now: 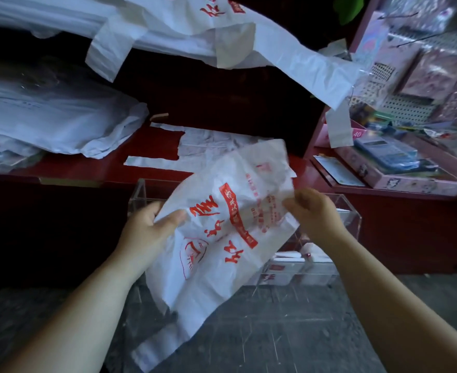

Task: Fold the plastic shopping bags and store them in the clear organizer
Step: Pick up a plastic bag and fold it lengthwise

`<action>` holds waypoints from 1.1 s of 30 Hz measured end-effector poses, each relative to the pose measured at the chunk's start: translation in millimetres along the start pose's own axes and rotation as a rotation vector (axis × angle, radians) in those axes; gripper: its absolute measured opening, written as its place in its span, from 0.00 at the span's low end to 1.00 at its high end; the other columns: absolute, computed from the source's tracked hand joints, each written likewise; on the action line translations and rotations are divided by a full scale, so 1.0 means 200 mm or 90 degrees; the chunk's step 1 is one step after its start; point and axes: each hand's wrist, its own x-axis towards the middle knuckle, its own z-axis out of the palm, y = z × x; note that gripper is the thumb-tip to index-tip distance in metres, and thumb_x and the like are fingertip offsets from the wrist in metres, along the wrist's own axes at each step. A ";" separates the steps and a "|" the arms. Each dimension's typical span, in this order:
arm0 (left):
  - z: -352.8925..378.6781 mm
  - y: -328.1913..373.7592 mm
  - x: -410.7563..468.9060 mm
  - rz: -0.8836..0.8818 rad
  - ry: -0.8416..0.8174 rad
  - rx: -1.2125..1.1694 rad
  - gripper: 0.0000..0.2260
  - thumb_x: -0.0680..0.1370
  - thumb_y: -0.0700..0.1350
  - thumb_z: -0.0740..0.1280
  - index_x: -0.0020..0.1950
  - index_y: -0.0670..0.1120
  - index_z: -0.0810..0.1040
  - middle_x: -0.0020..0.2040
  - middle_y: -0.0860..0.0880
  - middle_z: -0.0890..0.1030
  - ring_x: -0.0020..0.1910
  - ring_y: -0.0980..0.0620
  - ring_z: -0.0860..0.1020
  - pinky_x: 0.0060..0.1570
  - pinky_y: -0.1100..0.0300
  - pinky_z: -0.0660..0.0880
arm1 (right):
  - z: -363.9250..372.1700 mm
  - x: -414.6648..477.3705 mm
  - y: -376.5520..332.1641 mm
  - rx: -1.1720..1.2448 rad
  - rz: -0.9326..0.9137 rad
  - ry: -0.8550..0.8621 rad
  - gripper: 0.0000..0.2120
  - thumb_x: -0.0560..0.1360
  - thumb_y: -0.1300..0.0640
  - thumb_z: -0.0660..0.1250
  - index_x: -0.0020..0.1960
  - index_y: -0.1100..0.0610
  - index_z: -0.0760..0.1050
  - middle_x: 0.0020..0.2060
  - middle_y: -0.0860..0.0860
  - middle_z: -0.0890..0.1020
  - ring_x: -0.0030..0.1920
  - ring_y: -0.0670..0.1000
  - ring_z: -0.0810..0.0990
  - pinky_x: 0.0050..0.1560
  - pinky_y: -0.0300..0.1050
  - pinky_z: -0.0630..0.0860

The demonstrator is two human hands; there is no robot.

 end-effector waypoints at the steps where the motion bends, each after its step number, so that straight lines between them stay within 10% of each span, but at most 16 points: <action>1: 0.01 -0.02 0.01 0.030 0.039 0.015 0.06 0.71 0.43 0.71 0.37 0.48 0.75 0.25 0.55 0.77 0.27 0.64 0.75 0.28 0.74 0.68 | -0.02 -0.02 0.02 0.080 0.033 0.024 0.14 0.75 0.67 0.63 0.32 0.55 0.69 0.21 0.43 0.75 0.24 0.39 0.72 0.31 0.32 0.70; 7: 0.06 -0.02 -0.02 0.168 0.177 0.126 0.10 0.76 0.47 0.66 0.38 0.44 0.70 0.32 0.55 0.73 0.33 0.60 0.72 0.35 0.67 0.67 | -0.15 -0.15 0.24 0.217 0.190 0.153 0.13 0.77 0.63 0.60 0.34 0.57 0.68 0.27 0.50 0.72 0.27 0.45 0.70 0.29 0.37 0.66; 11: 0.09 -0.08 -0.06 0.001 -0.113 0.273 0.26 0.71 0.67 0.59 0.26 0.47 0.73 0.23 0.52 0.76 0.29 0.47 0.76 0.40 0.55 0.72 | -0.19 -0.23 0.37 0.363 0.330 0.152 0.11 0.78 0.62 0.58 0.37 0.60 0.70 0.33 0.54 0.73 0.32 0.50 0.71 0.34 0.43 0.68; 16: 0.18 -0.18 -0.10 -0.109 -0.516 0.511 0.17 0.72 0.65 0.53 0.53 0.59 0.72 0.52 0.59 0.76 0.46 0.65 0.74 0.45 0.74 0.68 | -0.18 -0.21 0.43 0.527 0.413 0.111 0.12 0.79 0.63 0.56 0.36 0.60 0.69 0.28 0.54 0.74 0.21 0.44 0.75 0.23 0.35 0.72; 20: 0.30 -0.21 -0.13 -0.178 -0.364 0.421 0.16 0.77 0.58 0.58 0.53 0.47 0.75 0.52 0.49 0.79 0.52 0.51 0.78 0.54 0.58 0.74 | -0.16 -0.22 0.46 0.638 0.433 0.064 0.11 0.80 0.63 0.55 0.40 0.62 0.70 0.23 0.52 0.79 0.23 0.46 0.79 0.22 0.36 0.75; 27: 0.36 -0.13 -0.13 -0.229 -0.280 0.010 0.02 0.76 0.41 0.65 0.48 0.46 0.74 0.33 0.52 0.78 0.30 0.56 0.73 0.32 0.68 0.71 | -0.18 -0.24 0.51 0.728 0.433 0.054 0.20 0.74 0.54 0.64 0.61 0.66 0.71 0.45 0.59 0.81 0.45 0.57 0.80 0.45 0.50 0.77; 33: 0.35 -0.15 -0.14 -0.247 -0.289 -0.022 0.09 0.75 0.34 0.65 0.38 0.46 0.79 0.29 0.55 0.81 0.37 0.54 0.74 0.41 0.63 0.71 | -0.18 -0.21 0.54 0.813 0.413 -0.011 0.49 0.30 0.52 0.82 0.51 0.60 0.76 0.37 0.57 0.84 0.33 0.51 0.84 0.30 0.43 0.80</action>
